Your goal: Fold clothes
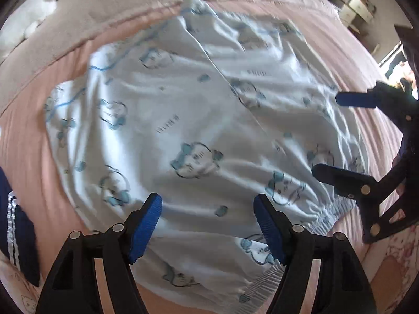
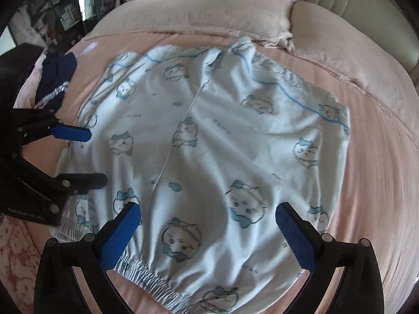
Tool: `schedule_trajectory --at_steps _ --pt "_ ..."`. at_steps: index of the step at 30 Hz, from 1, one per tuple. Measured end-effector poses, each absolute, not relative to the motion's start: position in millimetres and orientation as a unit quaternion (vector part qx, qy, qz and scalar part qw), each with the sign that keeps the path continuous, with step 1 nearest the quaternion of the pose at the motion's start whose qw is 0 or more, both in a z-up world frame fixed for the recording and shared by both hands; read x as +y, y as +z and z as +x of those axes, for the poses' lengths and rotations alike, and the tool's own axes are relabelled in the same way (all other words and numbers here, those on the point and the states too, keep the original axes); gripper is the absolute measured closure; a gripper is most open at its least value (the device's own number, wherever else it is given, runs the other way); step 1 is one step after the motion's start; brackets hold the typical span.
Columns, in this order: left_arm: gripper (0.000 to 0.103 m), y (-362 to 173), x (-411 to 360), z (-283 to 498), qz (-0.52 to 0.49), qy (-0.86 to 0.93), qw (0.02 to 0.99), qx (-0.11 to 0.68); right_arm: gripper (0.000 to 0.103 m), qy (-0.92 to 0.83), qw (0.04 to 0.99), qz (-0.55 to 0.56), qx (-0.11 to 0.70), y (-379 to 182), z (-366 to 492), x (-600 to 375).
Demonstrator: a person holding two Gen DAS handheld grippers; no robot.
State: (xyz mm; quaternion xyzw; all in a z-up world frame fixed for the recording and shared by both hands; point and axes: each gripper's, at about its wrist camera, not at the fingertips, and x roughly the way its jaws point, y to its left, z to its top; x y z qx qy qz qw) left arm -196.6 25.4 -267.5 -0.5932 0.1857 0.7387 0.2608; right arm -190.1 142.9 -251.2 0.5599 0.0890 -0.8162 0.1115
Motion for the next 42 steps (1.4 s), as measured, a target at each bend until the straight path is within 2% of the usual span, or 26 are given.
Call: schedule_trajectory --at_steps 3,5,7,9,11,15,19,21,25,28,30,34,38,41,42 --pt "0.029 -265.7 6.2 -193.7 -0.595 0.743 0.23 0.201 0.0 -0.787 0.093 0.595 0.132 -283.6 -179.0 151.8" --pt "0.025 -264.6 -18.1 -198.9 -0.61 0.747 0.169 0.202 0.0 -0.776 0.085 0.621 0.068 -284.3 -181.5 183.2" --pt "0.025 -260.6 -35.6 -198.9 -0.625 0.75 0.154 0.151 0.0 -0.78 0.046 0.621 0.067 -275.1 -181.0 198.7" --pt "0.025 -252.8 -30.6 -188.4 -0.622 0.751 0.186 0.116 0.0 -0.795 0.034 0.598 0.094 -264.3 -176.3 192.2" --pt "0.025 -245.8 -11.7 -172.9 -0.608 0.752 0.231 0.106 0.0 -0.812 0.062 0.575 0.087 -251.3 -170.8 174.7" --pt "0.025 -267.1 23.5 -155.6 -0.616 0.737 0.232 0.152 0.0 -0.82 0.118 0.556 0.066 -243.2 -165.2 142.9" --pt "0.024 -273.7 22.7 -140.5 -0.62 0.729 0.228 0.181 0.0 -0.786 0.077 0.605 0.1 -274.6 -165.0 156.1" --pt "0.021 -277.8 12.4 -126.9 -0.642 0.708 0.226 0.189 0.0 -0.768 0.081 0.632 0.066 -287.8 -158.0 180.4" --pt "0.021 -273.9 5.8 -107.2 -0.646 0.693 0.231 0.224 0.0 -0.775 0.089 0.622 0.071 -275.0 -152.4 180.3" --pt "0.021 -250.8 -4.2 -116.2 -0.617 0.735 0.236 0.154 0.0 -0.781 0.094 0.613 0.074 -264.8 -148.6 180.3" --pt "0.021 -242.8 -9.4 -128.4 -0.6 0.757 0.237 0.101 0.0 -0.818 0.088 0.566 0.058 -245.3 -153.6 181.6" --pt "0.021 -253.4 11.1 -142.6 -0.584 0.762 0.271 0.066 0.0 -0.833 0.076 0.547 0.041 -248.3 -170.3 175.3" --pt "0.021 -272.8 35.6 -156.2 -0.569 0.775 0.254 0.108 0.0 -0.831 0.05 0.553 0.032 -268.8 -192.6 164.3" --pt "0.02 -282.9 37.5 -152.9 -0.561 0.779 0.243 0.137 0.0 -0.811 0.021 0.58 0.069 -287.9 -185.0 169.7" --pt "0.018 -284.1 35.0 -148.3 -0.567 0.774 0.234 0.156 0.0 -0.808 0.03 0.586 0.047 -288.0 -174.1 174.3"
